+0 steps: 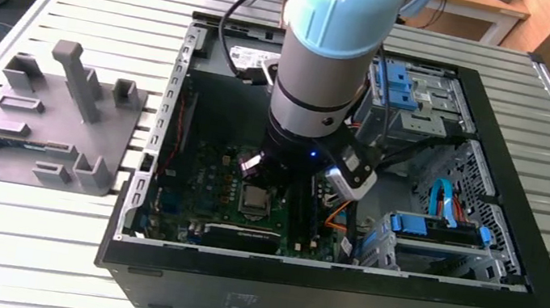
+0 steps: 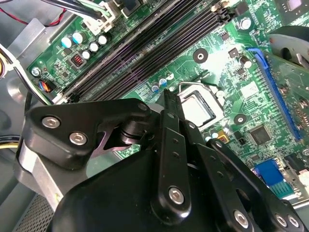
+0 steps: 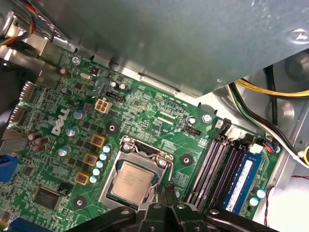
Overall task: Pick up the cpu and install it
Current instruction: 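Install the first cpu locking lever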
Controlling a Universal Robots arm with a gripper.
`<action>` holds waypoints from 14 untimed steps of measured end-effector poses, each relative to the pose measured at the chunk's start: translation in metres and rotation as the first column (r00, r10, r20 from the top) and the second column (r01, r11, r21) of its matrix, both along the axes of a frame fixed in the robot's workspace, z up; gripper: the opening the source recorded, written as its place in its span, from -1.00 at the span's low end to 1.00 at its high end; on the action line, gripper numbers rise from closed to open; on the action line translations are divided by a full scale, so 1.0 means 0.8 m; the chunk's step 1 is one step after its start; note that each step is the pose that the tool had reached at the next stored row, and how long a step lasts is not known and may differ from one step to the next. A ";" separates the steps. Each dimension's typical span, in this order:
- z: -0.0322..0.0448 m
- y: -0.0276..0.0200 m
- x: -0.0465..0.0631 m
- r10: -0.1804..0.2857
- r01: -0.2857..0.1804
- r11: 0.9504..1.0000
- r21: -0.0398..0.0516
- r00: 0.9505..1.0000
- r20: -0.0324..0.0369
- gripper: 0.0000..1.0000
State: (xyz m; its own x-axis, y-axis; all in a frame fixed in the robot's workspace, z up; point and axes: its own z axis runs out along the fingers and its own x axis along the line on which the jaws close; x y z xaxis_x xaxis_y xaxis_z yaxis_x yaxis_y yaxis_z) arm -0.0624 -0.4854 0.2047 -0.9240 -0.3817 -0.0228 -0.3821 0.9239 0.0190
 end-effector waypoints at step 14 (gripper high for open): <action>-0.0027 -0.0005 0.000 -0.003 0.003 1.000 0.000 1.000 0.000 -0.79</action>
State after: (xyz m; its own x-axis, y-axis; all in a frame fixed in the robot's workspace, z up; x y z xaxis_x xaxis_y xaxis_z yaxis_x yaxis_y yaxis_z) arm -0.0624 -0.4858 0.2025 -0.9252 -0.3788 -0.0228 -0.3793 0.9251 0.0190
